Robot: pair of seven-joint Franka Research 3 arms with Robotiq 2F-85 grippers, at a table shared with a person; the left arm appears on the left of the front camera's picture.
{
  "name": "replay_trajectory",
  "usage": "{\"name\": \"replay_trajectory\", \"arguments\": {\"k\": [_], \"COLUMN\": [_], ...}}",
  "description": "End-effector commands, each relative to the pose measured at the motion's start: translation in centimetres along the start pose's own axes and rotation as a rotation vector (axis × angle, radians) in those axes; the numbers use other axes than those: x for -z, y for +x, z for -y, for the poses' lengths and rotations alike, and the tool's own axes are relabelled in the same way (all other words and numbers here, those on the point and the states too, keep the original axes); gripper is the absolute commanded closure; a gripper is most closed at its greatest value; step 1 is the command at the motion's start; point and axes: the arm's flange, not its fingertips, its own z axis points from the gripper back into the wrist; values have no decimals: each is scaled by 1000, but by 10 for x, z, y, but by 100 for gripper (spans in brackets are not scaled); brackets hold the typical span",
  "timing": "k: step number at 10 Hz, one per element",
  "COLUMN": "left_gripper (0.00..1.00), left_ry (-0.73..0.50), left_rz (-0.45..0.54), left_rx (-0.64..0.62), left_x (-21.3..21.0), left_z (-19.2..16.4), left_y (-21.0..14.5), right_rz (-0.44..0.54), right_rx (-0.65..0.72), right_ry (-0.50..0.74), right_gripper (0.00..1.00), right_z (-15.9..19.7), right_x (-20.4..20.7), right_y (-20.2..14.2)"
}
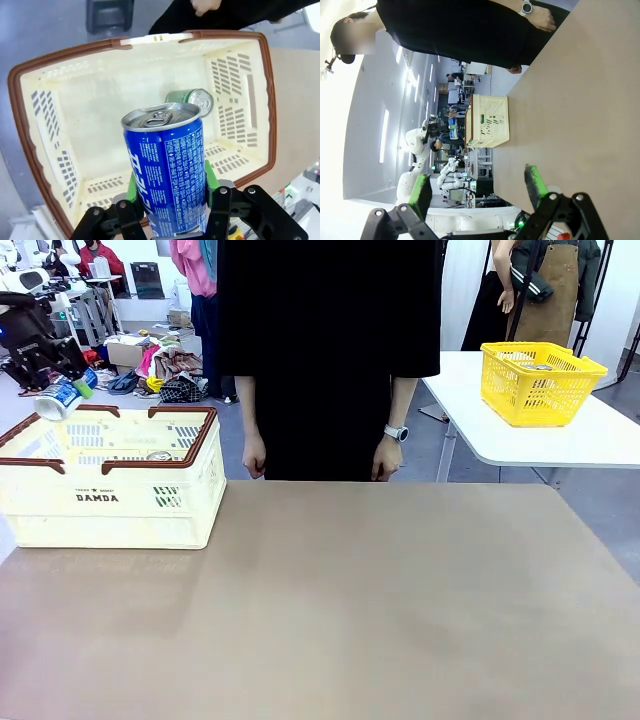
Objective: Place the drinks into the Shopping basket.
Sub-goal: Pick up one drink and place it into the Shopping basket.
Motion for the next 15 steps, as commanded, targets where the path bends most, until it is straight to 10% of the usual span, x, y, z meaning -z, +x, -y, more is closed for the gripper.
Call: {"name": "replay_trajectory", "arguments": {"k": [1,15], "left_gripper": [100,100], "left_ry": [35,264], "left_rz": [52,-83], "left_rx": [-9,-158], "left_x": [8,186], "left_z": [11,0], "left_y": [-4,9], "right_rz": [-1,-1], "right_rx": [-5,-5], "right_ry": [7,7], "right_gripper": [0,0], "right_z": [-2,-2], "right_x": [0,0], "right_y": [0,0]}}
